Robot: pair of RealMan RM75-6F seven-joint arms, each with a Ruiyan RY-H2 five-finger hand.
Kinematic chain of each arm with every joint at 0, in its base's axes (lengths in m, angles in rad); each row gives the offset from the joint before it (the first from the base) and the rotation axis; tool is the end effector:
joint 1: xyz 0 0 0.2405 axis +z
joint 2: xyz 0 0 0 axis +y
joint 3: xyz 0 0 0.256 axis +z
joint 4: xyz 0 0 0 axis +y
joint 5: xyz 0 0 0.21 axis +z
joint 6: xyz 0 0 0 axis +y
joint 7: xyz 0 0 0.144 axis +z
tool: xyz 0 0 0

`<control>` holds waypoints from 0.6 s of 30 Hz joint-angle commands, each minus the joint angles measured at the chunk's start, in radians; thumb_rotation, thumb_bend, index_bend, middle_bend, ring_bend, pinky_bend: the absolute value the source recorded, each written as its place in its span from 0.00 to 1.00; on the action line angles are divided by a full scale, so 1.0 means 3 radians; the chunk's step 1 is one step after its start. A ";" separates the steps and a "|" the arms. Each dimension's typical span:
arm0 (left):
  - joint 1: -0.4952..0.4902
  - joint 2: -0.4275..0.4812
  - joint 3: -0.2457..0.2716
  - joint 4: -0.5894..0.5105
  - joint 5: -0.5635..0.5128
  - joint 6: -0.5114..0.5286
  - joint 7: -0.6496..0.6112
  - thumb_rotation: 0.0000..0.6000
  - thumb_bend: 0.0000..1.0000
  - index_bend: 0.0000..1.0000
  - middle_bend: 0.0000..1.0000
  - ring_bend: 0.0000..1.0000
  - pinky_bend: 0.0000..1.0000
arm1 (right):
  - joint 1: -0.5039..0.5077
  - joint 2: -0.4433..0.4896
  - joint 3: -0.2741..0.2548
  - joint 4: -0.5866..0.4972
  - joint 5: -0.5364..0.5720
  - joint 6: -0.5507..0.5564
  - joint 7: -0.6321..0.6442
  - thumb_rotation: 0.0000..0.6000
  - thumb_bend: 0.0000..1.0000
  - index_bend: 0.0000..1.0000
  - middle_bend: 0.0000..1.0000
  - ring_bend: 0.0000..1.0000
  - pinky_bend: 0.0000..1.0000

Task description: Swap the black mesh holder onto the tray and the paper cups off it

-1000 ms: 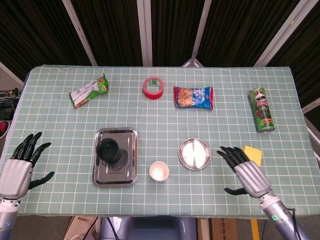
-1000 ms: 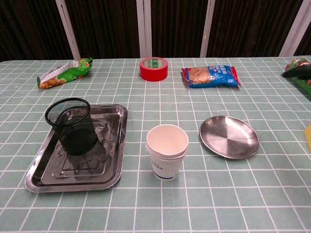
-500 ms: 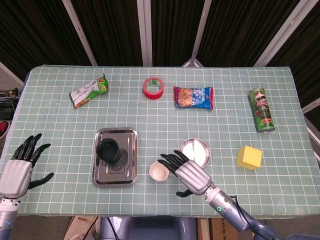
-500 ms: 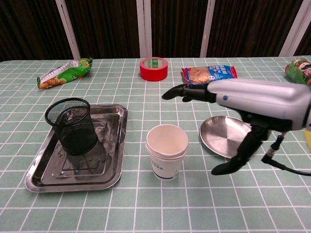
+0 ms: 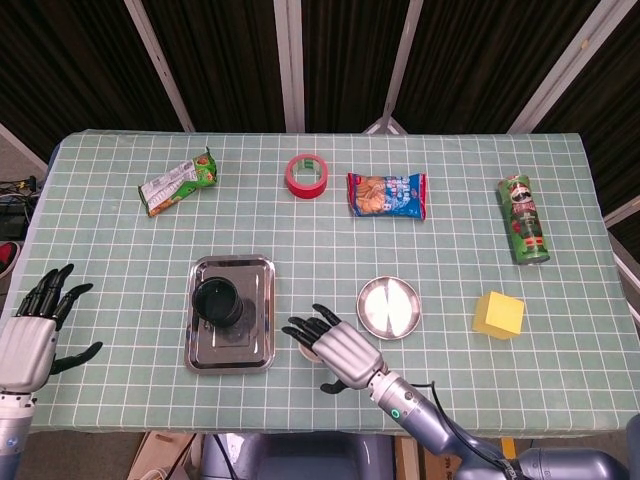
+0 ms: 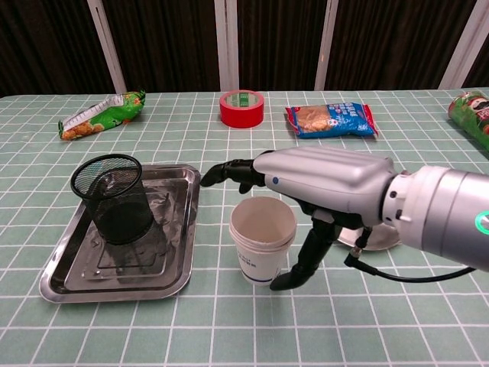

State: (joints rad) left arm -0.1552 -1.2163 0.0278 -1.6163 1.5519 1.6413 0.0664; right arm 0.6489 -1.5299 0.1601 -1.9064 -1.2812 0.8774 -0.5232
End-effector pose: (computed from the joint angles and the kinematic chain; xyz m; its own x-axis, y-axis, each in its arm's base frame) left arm -0.2798 0.1835 0.1361 0.3569 -0.0976 0.9290 0.9223 -0.1211 -0.3670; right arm -0.0655 -0.2404 -0.0266 0.4244 -0.3653 0.8285 -0.7618 -0.6386 0.1087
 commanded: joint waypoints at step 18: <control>0.0084 0.0007 -0.0104 -0.0020 0.0010 -0.0055 -0.0033 1.00 0.00 0.22 0.00 0.00 0.15 | 0.0179 -0.0114 -0.0019 0.0283 0.0208 0.0161 -0.0059 1.00 0.01 0.24 0.30 0.39 0.15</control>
State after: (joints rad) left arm -0.1302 -1.2144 -0.0030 -1.6219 1.5553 1.6250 0.0566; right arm 0.7001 -1.5607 0.1556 -1.8259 -1.2143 0.9210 -0.5381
